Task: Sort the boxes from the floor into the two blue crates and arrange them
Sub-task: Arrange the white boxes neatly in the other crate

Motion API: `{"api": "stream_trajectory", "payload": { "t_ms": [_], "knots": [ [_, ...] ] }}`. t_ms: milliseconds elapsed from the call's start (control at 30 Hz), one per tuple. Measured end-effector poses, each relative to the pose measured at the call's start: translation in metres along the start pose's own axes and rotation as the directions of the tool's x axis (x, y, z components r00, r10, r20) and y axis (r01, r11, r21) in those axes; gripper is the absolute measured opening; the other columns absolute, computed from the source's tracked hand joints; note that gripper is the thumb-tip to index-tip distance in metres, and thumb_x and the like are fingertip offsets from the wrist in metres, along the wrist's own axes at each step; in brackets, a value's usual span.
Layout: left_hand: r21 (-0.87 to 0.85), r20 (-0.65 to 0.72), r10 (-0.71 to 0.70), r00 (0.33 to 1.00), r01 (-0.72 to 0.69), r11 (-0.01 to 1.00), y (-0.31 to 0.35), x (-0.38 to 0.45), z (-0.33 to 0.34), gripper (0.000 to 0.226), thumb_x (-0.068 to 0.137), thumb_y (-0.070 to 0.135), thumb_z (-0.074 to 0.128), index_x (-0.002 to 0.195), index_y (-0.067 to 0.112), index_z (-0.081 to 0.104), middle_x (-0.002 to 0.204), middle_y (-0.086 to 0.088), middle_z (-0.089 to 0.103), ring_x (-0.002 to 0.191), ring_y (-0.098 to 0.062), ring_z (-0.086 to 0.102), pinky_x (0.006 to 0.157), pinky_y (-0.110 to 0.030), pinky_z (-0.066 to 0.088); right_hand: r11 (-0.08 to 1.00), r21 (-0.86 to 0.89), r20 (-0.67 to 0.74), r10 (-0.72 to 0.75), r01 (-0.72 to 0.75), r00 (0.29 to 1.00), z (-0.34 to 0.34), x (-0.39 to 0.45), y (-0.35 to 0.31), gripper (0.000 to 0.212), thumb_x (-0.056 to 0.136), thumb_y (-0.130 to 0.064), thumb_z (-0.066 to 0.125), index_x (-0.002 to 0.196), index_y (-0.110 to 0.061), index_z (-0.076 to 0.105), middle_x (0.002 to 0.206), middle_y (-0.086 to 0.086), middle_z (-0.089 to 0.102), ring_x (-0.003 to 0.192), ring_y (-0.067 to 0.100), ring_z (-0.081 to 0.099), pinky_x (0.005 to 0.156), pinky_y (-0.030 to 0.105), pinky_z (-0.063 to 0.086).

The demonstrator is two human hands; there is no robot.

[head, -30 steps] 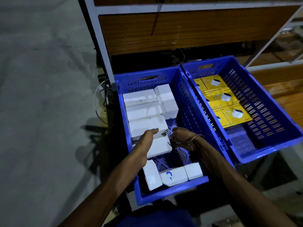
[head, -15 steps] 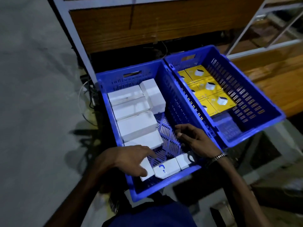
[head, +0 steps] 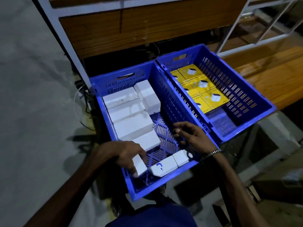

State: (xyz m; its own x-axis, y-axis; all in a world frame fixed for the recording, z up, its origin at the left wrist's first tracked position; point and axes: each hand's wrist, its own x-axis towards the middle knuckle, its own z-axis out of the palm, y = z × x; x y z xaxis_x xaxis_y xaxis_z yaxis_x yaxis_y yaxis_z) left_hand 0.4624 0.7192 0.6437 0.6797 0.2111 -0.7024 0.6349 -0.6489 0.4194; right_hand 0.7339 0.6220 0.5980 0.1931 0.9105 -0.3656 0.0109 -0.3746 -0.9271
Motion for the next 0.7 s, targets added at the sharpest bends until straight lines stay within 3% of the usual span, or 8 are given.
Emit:
{"api": "stream_trajectory", "payload": {
  "t_ms": [133,200,267,333,467,533,633,700],
  "knots": [
    [-0.118,-0.115,0.060,0.992,-0.073,0.990,-0.009,-0.005,0.002,0.060,0.081,0.049,0.081,0.136,0.040,0.059,0.140,0.009,0.058,0.132,-0.012,0.052,0.114,-0.037,0.041,1.000,0.005,0.016,0.015,-0.015,1.000,-0.001,0.000,-0.001,0.018,0.102,-0.017,0.062,0.117,-0.020,0.070,0.106,0.003,0.074,0.094,0.016,0.070,0.070,0.033,0.050],
    [-0.128,-0.118,0.108,0.987,-0.123,0.984,-0.012,-0.005,0.002,0.057,0.088,0.039,0.077,0.142,0.039,0.057,0.148,0.006,0.053,0.140,-0.015,0.047,0.119,-0.036,0.035,0.999,-0.008,0.038,0.034,-0.034,0.999,0.000,0.000,0.000,0.018,0.101,-0.019,0.063,0.118,-0.020,0.070,0.105,-0.001,0.074,0.095,0.016,0.069,0.073,0.033,0.051],
    [-0.020,-0.067,0.116,0.991,-0.118,0.993,-0.012,-0.004,0.002,0.061,0.093,0.033,0.072,0.150,0.035,0.050,0.162,-0.004,0.040,0.154,-0.021,0.028,0.127,-0.032,0.019,0.999,-0.016,0.043,0.047,-0.046,0.998,-0.001,0.002,0.001,0.018,0.100,-0.020,0.064,0.117,-0.022,0.071,0.105,-0.002,0.073,0.095,0.017,0.069,0.076,0.036,0.052],
    [0.091,-0.002,0.120,0.993,-0.119,0.989,-0.010,-0.004,0.001,0.075,0.085,0.041,0.069,0.155,0.033,0.042,0.170,-0.011,0.024,0.160,-0.022,0.008,0.129,-0.034,0.005,0.999,-0.019,0.036,0.049,-0.048,0.998,0.000,0.003,0.002,0.016,0.100,-0.021,0.065,0.114,-0.025,0.072,0.105,0.000,0.073,0.095,0.017,0.069,0.077,0.037,0.051],
    [0.198,0.086,0.010,0.996,-0.027,0.980,0.000,0.004,0.000,0.091,0.080,0.044,0.079,0.158,0.038,0.034,0.173,-0.013,0.002,0.160,-0.024,-0.011,0.130,-0.037,0.003,0.998,-0.004,0.032,0.063,-0.063,0.997,0.002,0.005,0.001,0.014,0.099,-0.020,0.065,0.110,-0.024,0.074,0.102,0.007,0.071,0.092,0.019,0.067,0.077,0.040,0.052],
    [0.210,0.121,-0.007,0.993,-0.019,0.978,0.003,0.008,-0.001,0.094,0.074,0.055,0.082,0.155,0.041,0.037,0.173,-0.012,0.009,0.160,-0.026,-0.004,0.130,-0.042,0.010,0.997,-0.031,0.032,0.070,-0.069,0.997,0.001,0.005,0.000,0.014,0.099,-0.020,0.066,0.111,-0.023,0.073,0.105,0.010,0.071,0.092,0.018,0.068,0.080,0.043,0.054],
    [0.185,0.168,-0.062,0.984,0.031,0.982,0.007,0.010,-0.001,0.095,0.066,0.074,0.081,0.147,0.037,0.047,0.160,-0.005,0.039,0.148,-0.026,0.037,0.121,-0.042,0.035,0.998,-0.031,0.030,0.064,-0.063,0.997,0.000,0.006,0.002,0.014,0.099,-0.021,0.065,0.110,-0.025,0.073,0.101,0.005,0.072,0.092,0.019,0.068,0.082,0.045,0.055],
    [0.187,0.163,-0.113,0.980,0.082,0.979,0.014,0.011,0.003,0.099,0.064,0.077,0.081,0.145,0.032,0.049,0.149,0.000,0.051,0.133,-0.025,0.053,0.112,-0.040,0.044,0.998,-0.024,0.025,0.059,-0.058,0.998,0.000,0.007,0.003,0.014,0.099,-0.021,0.066,0.108,-0.026,0.074,0.099,0.003,0.072,0.092,0.019,0.068,0.081,0.045,0.054]
  ]
}}
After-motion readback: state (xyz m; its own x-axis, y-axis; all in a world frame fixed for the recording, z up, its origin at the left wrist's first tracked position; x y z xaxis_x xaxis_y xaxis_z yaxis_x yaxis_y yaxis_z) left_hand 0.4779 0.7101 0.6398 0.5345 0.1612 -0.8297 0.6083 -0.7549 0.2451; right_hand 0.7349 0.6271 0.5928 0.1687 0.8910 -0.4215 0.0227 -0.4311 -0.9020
